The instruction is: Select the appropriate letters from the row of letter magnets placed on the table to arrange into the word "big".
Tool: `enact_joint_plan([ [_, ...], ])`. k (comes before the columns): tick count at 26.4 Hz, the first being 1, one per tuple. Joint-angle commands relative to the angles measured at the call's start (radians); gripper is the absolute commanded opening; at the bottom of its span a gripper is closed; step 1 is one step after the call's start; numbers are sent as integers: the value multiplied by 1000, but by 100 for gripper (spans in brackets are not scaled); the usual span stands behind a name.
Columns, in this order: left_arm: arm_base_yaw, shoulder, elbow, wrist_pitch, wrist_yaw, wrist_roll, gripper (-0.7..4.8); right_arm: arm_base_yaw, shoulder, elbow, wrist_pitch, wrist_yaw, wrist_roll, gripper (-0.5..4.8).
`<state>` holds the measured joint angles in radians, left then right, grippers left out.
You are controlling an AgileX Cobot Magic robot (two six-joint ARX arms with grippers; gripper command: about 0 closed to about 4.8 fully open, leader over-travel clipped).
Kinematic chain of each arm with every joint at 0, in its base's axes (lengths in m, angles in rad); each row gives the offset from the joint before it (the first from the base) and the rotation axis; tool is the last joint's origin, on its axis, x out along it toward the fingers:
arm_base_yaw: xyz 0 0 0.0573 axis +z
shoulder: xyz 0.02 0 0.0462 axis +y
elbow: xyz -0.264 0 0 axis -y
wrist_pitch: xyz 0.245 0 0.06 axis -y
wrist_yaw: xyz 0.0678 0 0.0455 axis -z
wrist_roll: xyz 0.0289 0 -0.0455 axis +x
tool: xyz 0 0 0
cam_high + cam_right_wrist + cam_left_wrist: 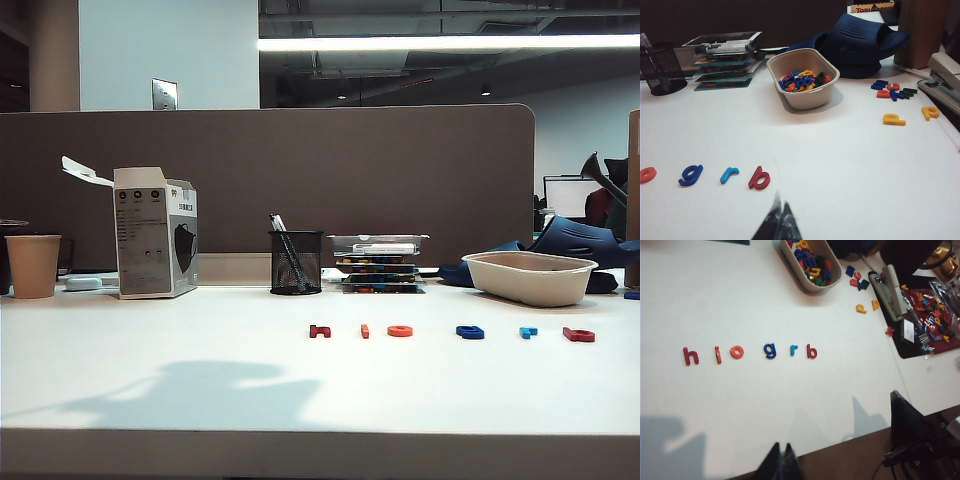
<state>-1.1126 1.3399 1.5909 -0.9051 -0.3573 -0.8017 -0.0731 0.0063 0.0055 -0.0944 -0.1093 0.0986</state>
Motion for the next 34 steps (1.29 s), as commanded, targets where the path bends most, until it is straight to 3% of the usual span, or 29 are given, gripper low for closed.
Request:
enact_joint_plan([
  [1,0,-4,2,17,-9,1,-5,0,-9,-4,17,2,-2,-5],
  [9,0,-4,2,17,-5,1,-5,0,-8,15,73,4,3,-5],
  [14,0,-3,2,16,-5,1,-5,0,-5,122,10,6,3,-5],
  [22,0,-4,2,17,-5,1,-5,0,155,469,-303,2,3,0],
  [34,0,-3,2,17,-5,1,-5,32,717,963,-608,-18,31,-2],
])
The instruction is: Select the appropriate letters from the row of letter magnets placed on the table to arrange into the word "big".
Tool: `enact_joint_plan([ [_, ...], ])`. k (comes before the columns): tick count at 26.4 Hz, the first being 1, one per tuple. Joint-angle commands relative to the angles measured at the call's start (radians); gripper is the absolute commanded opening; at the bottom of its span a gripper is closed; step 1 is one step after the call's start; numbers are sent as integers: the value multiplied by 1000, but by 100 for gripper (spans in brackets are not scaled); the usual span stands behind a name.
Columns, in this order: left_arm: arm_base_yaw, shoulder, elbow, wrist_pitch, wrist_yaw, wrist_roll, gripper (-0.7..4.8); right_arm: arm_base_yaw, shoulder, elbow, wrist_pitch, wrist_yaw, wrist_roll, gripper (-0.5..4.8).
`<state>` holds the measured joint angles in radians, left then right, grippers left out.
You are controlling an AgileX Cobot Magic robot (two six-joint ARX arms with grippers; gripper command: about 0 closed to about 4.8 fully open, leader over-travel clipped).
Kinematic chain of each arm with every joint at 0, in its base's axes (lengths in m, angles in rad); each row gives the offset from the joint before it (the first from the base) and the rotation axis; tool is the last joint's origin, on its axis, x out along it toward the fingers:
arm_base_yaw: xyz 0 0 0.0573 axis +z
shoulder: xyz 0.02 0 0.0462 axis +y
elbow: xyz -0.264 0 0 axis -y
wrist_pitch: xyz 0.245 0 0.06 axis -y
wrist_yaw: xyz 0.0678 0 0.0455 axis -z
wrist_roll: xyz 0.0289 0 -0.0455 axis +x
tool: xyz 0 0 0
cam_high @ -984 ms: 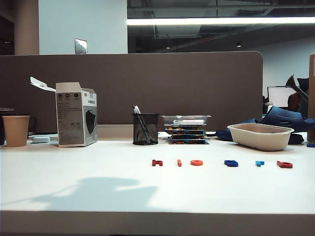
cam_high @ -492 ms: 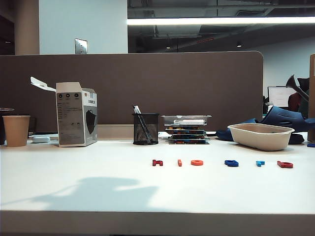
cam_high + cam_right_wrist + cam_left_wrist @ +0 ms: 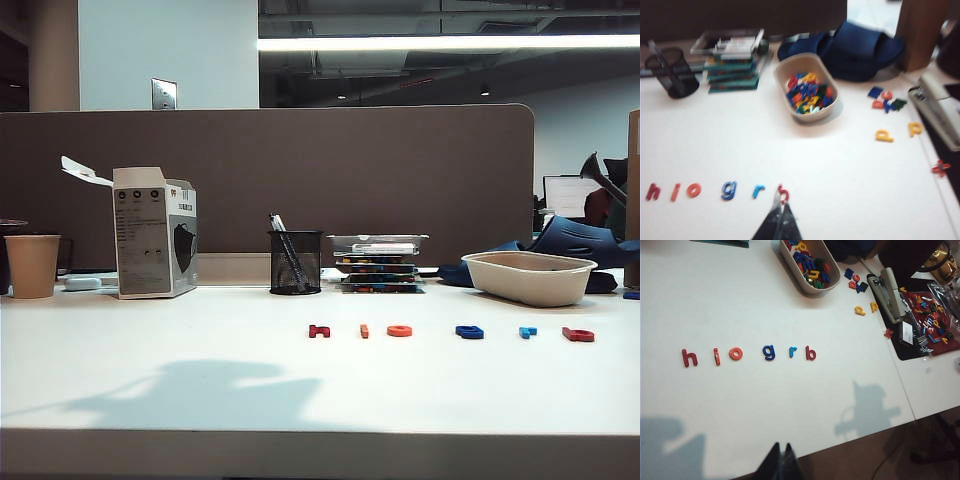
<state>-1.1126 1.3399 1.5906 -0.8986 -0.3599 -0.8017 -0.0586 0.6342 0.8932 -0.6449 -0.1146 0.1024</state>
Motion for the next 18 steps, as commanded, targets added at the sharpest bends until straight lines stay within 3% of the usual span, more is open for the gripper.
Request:
enact_joint_plan([
  [1,0,-3,2,10,-3,1,-5,30,142,117,-85,-12,44,-2],
  [8,0,-4,2,10,-3,1,-5,129,435,291,-153,-10,85,-3],
  [15,0,-3,2,10,-3,1,-5,180,709,338,-157,-18,245,3],
  [18,0,-4,2,10,-3,1,-5,180,795,338,-170,-18,245,123],
])
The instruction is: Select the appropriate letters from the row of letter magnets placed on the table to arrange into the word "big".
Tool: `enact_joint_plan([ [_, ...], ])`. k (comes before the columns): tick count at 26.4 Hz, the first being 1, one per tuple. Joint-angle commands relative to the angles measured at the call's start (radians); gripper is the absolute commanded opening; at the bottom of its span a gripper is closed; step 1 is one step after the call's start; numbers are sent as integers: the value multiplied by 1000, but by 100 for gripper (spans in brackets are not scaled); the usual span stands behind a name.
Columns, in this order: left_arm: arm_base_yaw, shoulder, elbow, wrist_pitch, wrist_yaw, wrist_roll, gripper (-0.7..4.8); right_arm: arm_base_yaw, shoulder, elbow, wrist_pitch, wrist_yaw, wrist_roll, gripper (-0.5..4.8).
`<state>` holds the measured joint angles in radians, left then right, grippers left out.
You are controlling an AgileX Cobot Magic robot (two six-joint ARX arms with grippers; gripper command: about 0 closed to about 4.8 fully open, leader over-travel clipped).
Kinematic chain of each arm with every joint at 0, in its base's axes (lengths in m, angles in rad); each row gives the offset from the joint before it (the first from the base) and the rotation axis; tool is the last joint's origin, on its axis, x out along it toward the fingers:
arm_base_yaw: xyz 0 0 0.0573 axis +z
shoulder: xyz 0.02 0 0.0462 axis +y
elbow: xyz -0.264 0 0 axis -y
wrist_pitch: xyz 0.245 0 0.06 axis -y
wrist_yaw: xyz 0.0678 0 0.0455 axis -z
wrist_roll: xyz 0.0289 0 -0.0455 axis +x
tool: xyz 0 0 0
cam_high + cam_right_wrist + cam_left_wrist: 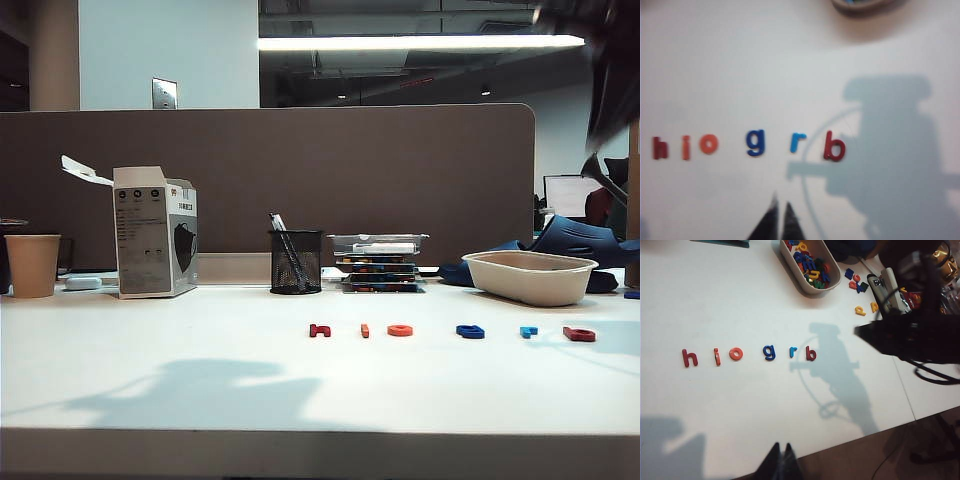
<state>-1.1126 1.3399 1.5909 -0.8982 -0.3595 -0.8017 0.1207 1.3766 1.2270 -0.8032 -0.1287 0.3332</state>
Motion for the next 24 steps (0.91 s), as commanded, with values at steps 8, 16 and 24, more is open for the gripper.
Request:
enact_joint_plan([
  [8,0,-3,2,10,-3,1,-5,11,216,4,-4,0,43,235],
  [16,0,-3,2,10,-3,1,-5,11,314,4,41,45,61,235],
  [24,1,-3,2,10,-3,1,-5,11,383,4,82,60,61,234],
])
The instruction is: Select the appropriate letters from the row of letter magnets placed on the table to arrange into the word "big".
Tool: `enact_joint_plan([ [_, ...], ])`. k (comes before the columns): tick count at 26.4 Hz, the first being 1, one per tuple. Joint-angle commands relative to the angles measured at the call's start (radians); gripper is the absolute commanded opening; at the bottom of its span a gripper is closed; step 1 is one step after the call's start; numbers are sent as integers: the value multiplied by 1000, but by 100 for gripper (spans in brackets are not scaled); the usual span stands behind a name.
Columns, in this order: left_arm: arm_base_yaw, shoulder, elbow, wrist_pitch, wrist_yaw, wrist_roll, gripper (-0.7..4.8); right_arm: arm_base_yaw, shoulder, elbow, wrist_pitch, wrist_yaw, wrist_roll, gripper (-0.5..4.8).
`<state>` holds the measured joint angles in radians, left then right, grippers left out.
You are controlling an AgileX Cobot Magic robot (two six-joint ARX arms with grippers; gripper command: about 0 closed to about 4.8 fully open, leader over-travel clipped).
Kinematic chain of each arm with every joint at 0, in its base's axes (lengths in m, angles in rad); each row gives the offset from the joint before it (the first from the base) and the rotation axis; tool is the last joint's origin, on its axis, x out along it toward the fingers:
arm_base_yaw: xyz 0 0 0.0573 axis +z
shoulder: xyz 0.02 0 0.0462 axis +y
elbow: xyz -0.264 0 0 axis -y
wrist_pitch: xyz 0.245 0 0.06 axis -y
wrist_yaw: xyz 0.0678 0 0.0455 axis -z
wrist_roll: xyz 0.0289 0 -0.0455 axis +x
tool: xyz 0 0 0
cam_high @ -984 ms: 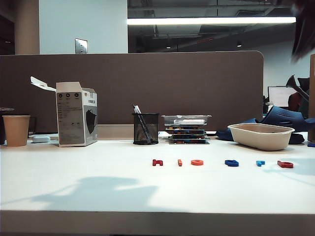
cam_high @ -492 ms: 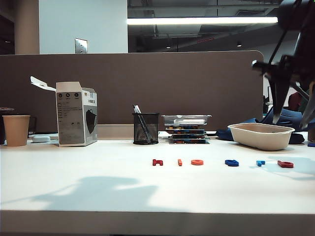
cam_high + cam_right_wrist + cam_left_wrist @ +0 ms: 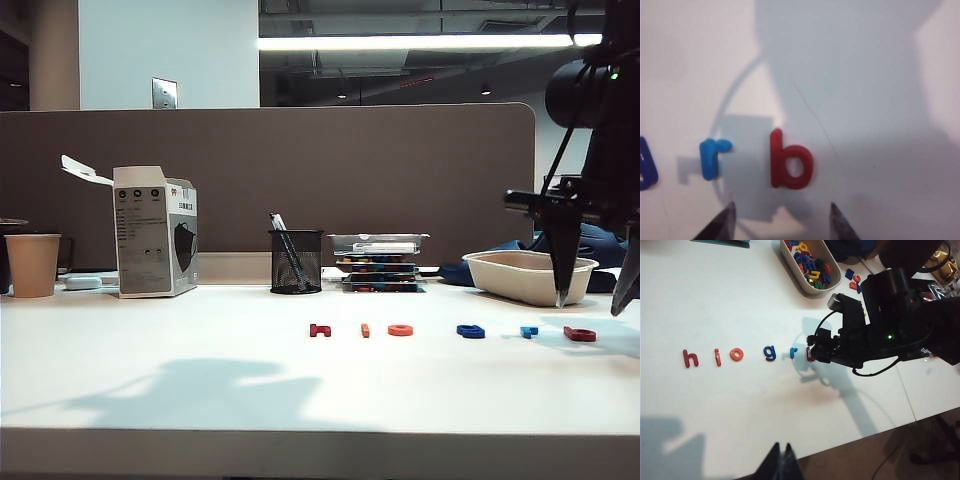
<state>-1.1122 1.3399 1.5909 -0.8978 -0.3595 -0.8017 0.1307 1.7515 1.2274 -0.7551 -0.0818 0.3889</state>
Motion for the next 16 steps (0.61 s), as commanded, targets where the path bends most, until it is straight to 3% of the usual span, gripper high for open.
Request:
enact_joint_plan([
  [1,0,-3,2,9,-3,1,-5,1,13,4,39,14,5,234],
  [16,0,-3,2,9,-3,1,-5,1,77,4,80,32,4,234],
])
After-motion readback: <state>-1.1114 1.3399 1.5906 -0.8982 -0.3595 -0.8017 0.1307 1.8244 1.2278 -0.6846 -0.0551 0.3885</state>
